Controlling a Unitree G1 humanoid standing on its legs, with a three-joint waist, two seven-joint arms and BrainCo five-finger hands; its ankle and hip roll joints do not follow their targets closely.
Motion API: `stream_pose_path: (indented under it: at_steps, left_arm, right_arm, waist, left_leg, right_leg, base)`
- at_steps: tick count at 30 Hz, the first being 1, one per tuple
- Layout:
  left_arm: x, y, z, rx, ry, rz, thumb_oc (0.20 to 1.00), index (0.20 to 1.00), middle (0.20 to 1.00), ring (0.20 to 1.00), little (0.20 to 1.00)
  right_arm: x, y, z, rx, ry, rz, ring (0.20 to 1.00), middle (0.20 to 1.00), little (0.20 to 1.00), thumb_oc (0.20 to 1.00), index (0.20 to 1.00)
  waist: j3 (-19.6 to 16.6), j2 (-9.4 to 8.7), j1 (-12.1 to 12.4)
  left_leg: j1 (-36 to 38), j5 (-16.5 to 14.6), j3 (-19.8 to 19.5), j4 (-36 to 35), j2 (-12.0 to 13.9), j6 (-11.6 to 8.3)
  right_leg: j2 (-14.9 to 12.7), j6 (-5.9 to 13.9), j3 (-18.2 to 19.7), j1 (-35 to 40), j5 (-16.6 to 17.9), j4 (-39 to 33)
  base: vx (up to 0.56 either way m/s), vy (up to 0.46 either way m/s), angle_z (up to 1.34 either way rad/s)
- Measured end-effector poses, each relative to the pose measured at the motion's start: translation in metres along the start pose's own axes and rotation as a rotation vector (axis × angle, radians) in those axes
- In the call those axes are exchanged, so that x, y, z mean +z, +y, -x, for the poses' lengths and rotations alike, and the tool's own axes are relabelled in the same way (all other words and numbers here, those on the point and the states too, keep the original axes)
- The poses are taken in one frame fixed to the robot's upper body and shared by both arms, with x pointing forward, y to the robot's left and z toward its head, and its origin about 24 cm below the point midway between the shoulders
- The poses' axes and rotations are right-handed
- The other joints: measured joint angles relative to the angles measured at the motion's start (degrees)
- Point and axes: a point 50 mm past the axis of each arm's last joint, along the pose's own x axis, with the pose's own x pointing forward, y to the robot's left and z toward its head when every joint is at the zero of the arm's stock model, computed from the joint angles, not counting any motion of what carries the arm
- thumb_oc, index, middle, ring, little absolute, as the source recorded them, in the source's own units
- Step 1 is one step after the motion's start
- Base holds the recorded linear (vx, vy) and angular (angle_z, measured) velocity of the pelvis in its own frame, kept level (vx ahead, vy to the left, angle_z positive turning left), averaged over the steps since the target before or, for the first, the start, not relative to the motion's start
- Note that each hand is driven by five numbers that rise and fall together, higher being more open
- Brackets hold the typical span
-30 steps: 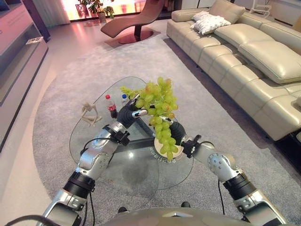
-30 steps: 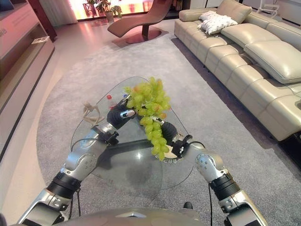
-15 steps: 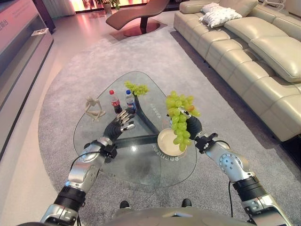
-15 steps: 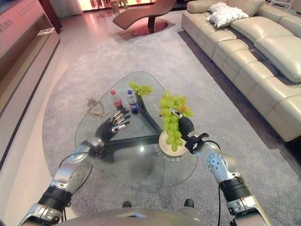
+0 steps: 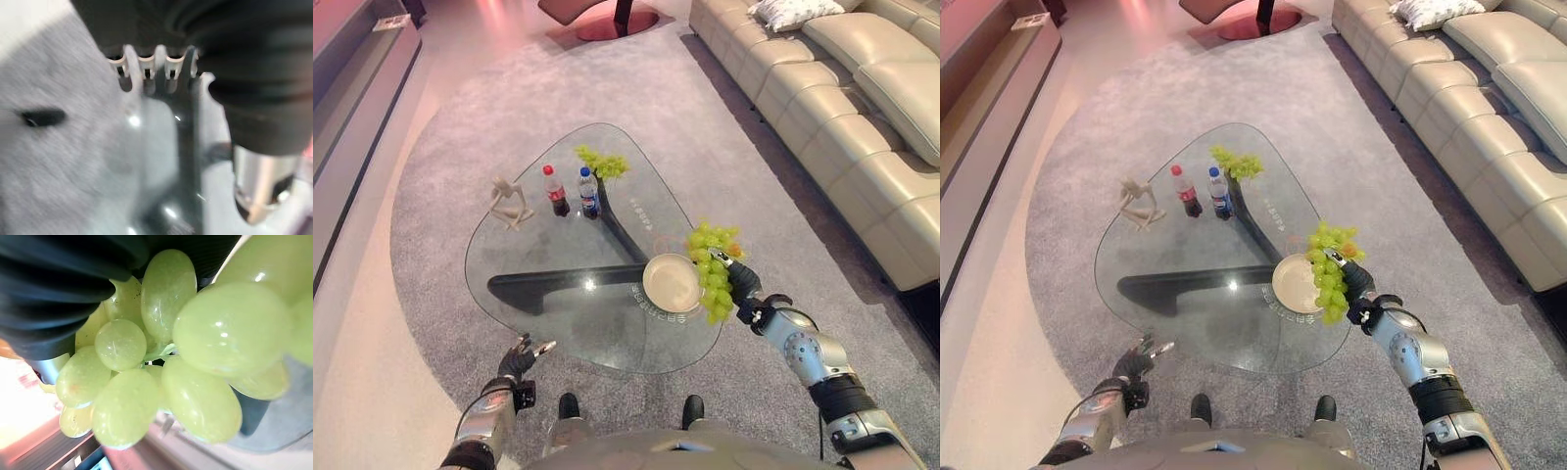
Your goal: Pick up fruits into the plate
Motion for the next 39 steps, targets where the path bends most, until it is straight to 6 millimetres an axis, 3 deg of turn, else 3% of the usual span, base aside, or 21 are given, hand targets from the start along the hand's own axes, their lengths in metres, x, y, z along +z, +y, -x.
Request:
stream_pose_path:
  at_steps: [4, 9, 12, 18, 26, 28, 29, 32, 34, 36, 39]
  left_arm:
    - [-0.026, 0.013, -0.003, 0.101, 0.174, -0.282, 1.0, 1.0, 1.0, 1.0, 1.0]
    - [-0.056, 0.03, 0.007, 0.164, 0.325, -0.37, 1.0, 1.0, 1.0, 1.0, 1.0]
    - [-0.058, 0.033, 0.008, 0.172, 0.331, -0.388, 1.0, 1.0, 1.0, 1.0, 1.0]
    - [-0.015, 0.028, -0.009, 0.18, 0.174, -0.381, 1.0, 1.0, 1.0, 1.0, 1.0]
    - [0.025, 0.028, -0.018, 0.192, 0.03, -0.378, 1.0, 1.0, 1.0, 1.0, 1.0]
    - [0.036, 0.028, -0.021, 0.199, -0.004, -0.38, 1.0, 1.0, 1.0, 1.0, 1.0]
    - [0.036, 0.028, -0.021, 0.199, -0.004, -0.38, 1.0, 1.0, 1.0, 1.0, 1.0]
    - [0.044, 0.025, -0.022, 0.193, -0.039, -0.386, 1.0, 1.0, 1.0, 1.0, 1.0]
    - [0.045, 0.024, -0.022, 0.189, -0.047, -0.386, 1.0, 1.0, 1.0, 1.0, 1.0]
    - [0.048, 0.024, -0.022, 0.185, -0.062, -0.4, 1.0, 1.0, 1.0, 1.0, 1.0]
    - [0.055, 0.023, -0.022, 0.174, -0.102, -0.43, 1.0, 1.0, 1.0, 1.0, 1.0]
  right_arm:
    - [-0.01, -0.025, -0.007, -0.165, 0.074, 0.044, 0.2, 0.2, 0.2, 0.2, 0.2]
    - [-0.022, -0.045, -0.006, -0.28, 0.169, 0.117, 0.2, 0.2, 0.2, 0.2, 0.2]
    - [-0.014, -0.05, -0.011, -0.315, 0.183, 0.208, 0.2, 0.2, 0.2, 0.2, 0.2]
    - [0.048, -0.061, -0.023, -0.404, 0.089, 0.419, 0.2, 0.2, 0.2, 0.2, 0.2]
    - [0.116, -0.053, -0.029, -0.495, -0.087, 0.631, 0.2, 0.2, 0.2, 0.2, 0.2]
    - [0.141, -0.049, -0.028, -0.53, -0.149, 0.684, 0.2, 0.2, 0.2, 0.2, 0.2]
    - [0.141, -0.049, -0.028, -0.53, -0.149, 0.684, 0.2, 0.2, 0.2, 0.2, 0.2]
    - [0.174, -0.035, -0.029, -0.558, -0.244, 0.726, 0.2, 0.2, 0.2, 0.2, 0.2]
    - [0.179, -0.034, -0.029, -0.57, -0.255, 0.737, 0.2, 0.2, 0.2, 0.2, 0.2]
    - [0.184, -0.034, -0.029, -0.602, -0.258, 0.793, 0.2, 0.2, 0.2, 0.2, 0.2]
    - [0.212, -0.028, -0.022, -0.667, -0.315, 0.94, 0.2, 0.2, 0.2, 0.2, 0.2]
  waist:
    - [1.96, -0.13, 0.15]
    - [3.75, -0.25, 1.71]
    - [5.03, -0.17, 2.08]
    - [11.42, 0.87, 4.15]
    - [18.95, 1.46, 6.18]
    - [21.01, 1.83, 6.38]
    - [21.01, 1.83, 6.38]
    - [21.89, 2.01, 7.02]
    - [21.91, 2.03, 7.7]
    - [21.92, 2.05, 7.84]
    - [21.95, 2.13, 8.31]
  left_leg:
    - [-2.15, 0.75, -1.66, 0.0, -0.3, 0.04]
    - [-2.14, 0.76, -1.92, 0.02, -0.47, 0.02]
    - [-2.72, 0.87, -2.46, 0.04, -0.51, -0.04]
    - [-8.77, 1.29, -4.24, 2.63, -0.68, 0.16]
    - [-11.9, 1.28, -5.97, 4.5, -0.83, 0.15]
    - [-12.79, 1.28, -6.41, 5.06, -1.19, 0.17]
    - [-12.79, 1.28, -6.41, 5.06, -1.19, 0.17]
    - [-16.68, 1.34, -6.79, 6.64, -1.89, 0.43]
    - [-17.75, 1.47, -7.02, 6.9, -2.14, 0.61]
    - [-19.47, 1.73, -7.64, 6.98, -2.35, 0.95]
    - [-25.57, 2.19, -8.57, 8.95, -2.84, 1.44]
  right_leg:
    - [-0.23, -0.11, -1.4, -1.02, 0.11, 0.03]
    - [-0.29, -0.12, -1.65, -0.87, 0.11, 0.05]
    - [-0.28, -0.13, -1.93, -1.18, 0.12, 0.07]
    - [-0.43, -0.81, -2.95, -5.04, 0.81, 0.44]
    - [-0.66, -0.98, -4.55, -6.74, 0.88, 1.66]
    - [-1.1, -0.98, -4.69, -7.3, 0.88, 2.28]
    - [-1.1, -0.98, -4.69, -7.3, 0.88, 2.28]
    - [-2.06, -0.95, -4.82, -11.03, 0.85, 4.01]
    - [-2.41, -0.84, -4.88, -12.11, 0.76, 4.63]
    - [-2.67, -0.6, -5.12, -13.87, 0.42, 5.44]
    - [-3.66, -0.62, -5.39, -20.12, -0.51, 9.01]
  base:
    - [-0.05, -0.007, 0.17]
    - [-0.01, 0.006, 0.03]
    - [-0.16, -0.005, 0.06]
    - [-0.14, 0.007, 0.12]
    - [-0.06, -0.029, 0.1]
    - [-0.05, 0.013, 0.08]
    - [-0.02, 0.008, 0.05]
    - [-0.01, -0.001, 0.04]
    - [0.01, -0.02, 0.09]
    - [-0.01, -0.027, 0.12]
    - [-0.01, 0.018, 0.1]
